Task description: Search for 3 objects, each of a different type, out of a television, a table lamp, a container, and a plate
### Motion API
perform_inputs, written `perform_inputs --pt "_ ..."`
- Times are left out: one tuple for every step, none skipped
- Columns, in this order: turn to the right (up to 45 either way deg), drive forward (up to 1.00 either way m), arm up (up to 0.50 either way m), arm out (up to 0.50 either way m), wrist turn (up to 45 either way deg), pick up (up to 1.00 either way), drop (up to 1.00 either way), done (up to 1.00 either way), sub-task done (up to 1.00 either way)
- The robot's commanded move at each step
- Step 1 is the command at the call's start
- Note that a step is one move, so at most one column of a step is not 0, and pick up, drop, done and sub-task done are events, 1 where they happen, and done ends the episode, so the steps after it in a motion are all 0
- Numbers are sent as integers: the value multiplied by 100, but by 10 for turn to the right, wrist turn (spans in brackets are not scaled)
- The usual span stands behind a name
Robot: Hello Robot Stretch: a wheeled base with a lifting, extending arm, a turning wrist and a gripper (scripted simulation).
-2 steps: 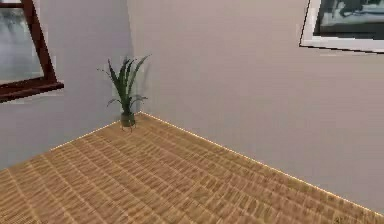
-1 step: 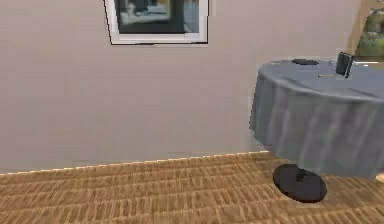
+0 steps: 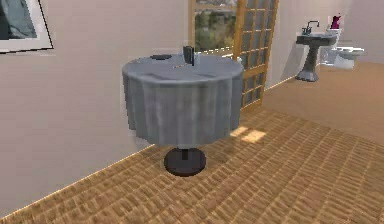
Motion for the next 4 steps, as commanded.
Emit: perform_inputs --pt "0 20 0 0 0 0 0 0 0" --pt "-450 0 0 0 0 0 0 0 0" --pt "-450 0 0 0 0 0 0 0 0" --pt "-450 0 0 0 0 0 0 0 0"
